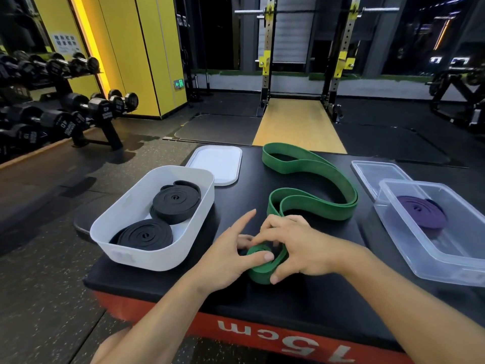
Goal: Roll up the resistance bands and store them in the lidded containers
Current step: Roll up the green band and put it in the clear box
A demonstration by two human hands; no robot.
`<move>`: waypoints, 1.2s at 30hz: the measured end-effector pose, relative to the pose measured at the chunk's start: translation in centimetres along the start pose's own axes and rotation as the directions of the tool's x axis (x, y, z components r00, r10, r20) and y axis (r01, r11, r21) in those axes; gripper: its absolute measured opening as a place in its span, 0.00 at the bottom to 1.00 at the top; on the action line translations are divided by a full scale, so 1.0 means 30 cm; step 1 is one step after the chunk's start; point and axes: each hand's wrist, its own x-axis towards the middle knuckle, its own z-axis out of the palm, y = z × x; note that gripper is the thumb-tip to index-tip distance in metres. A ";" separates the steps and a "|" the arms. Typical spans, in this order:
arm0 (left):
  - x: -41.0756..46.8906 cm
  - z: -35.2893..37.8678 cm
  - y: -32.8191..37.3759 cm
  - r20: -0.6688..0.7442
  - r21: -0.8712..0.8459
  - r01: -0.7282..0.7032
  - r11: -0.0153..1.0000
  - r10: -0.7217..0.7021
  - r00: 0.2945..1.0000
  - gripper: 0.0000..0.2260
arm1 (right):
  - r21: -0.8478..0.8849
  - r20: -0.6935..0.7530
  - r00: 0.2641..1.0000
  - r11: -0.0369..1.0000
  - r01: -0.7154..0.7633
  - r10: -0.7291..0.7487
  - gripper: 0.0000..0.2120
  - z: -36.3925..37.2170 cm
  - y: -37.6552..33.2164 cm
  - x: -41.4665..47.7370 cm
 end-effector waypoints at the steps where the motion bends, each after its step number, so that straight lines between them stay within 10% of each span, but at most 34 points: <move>1: 0.000 0.002 -0.006 0.000 0.013 -0.007 1.000 0.007 1.000 0.40 | -0.004 -0.022 1.000 1.000 0.010 -0.010 0.31 0.004 0.000 -0.002; 9: 0.007 0.013 -0.026 -0.114 0.136 -0.075 0.988 0.090 0.989 0.15 | 0.036 -0.235 0.970 0.998 -0.054 0.061 0.29 0.071 -0.015 -0.043; 18: -0.006 0.004 -0.016 -0.093 0.073 -0.036 0.997 0.043 0.995 0.13 | -0.120 -0.597 0.800 0.979 -0.167 0.063 0.32 0.181 -0.075 0.005; 30: -0.001 -0.013 -0.019 -0.058 0.033 -0.012 0.999 0.014 0.998 0.31 | -0.022 -0.069 0.996 0.998 0.059 -0.061 0.38 0.017 0.020 -0.003; 36: -0.003 -0.009 -0.018 -0.013 0.045 0.009 0.999 -0.009 1.000 0.43 | 0.041 -0.080 0.995 0.998 -0.049 0.052 0.35 0.020 0.004 0.000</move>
